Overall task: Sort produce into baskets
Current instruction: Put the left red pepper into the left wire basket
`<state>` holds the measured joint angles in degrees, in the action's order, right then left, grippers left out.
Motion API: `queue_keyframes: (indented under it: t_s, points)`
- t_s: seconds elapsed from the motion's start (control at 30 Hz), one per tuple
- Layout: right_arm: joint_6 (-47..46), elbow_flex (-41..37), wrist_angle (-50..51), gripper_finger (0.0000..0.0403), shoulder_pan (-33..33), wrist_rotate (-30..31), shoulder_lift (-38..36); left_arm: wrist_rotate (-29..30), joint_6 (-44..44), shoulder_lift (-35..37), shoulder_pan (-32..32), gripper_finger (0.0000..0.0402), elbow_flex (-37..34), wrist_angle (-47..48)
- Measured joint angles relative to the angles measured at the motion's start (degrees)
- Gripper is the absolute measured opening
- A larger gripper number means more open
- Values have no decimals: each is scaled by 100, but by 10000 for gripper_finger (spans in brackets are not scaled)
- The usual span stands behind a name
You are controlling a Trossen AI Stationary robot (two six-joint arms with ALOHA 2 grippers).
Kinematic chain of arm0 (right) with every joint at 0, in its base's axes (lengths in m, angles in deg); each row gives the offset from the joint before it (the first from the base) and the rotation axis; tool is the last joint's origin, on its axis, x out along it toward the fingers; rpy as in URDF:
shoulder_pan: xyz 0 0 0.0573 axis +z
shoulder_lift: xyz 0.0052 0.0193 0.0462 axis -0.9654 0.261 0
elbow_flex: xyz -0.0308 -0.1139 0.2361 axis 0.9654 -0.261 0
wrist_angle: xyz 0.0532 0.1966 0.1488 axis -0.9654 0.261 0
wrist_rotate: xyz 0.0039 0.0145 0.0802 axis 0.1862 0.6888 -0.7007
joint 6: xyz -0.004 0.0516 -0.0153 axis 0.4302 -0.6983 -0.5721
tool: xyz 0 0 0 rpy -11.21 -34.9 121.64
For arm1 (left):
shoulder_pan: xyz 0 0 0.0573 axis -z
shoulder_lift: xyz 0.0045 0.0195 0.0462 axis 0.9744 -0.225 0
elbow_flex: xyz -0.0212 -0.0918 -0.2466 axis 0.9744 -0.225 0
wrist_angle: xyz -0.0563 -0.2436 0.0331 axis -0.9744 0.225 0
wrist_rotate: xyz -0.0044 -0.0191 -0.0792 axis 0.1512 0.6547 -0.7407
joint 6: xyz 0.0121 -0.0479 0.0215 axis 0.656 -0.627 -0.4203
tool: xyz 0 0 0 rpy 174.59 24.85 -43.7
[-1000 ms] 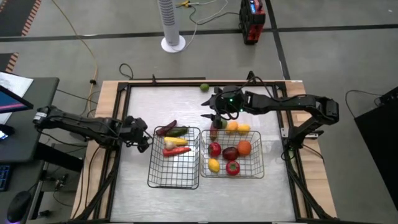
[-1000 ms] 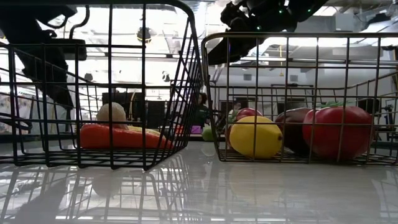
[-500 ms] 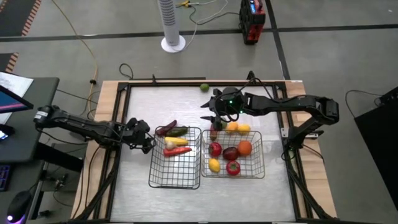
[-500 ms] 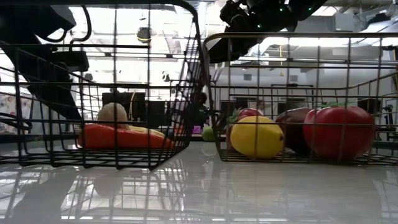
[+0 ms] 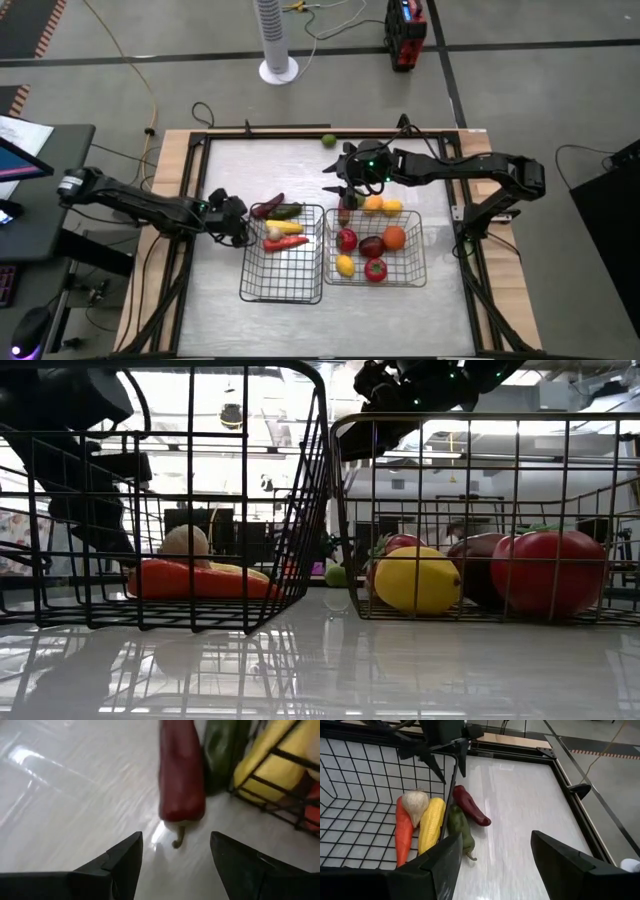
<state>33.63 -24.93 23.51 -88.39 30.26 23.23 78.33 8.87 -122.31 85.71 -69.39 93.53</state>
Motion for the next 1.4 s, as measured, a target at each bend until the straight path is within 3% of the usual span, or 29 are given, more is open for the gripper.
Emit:
queue_keyframes:
  t_s: [0.47,1.07,1.4]
  points:
    - [-4,0,0,265,0,-9,-2,-13,571,-1093,0,213,0,-415]
    - [-4,0,7,265,0,-9,-2,183,274,-1151,-2,13,-2,-414]
    - [-7,0,53,265,0,-7,-2,427,-38,-825,-2,2,0,-77]
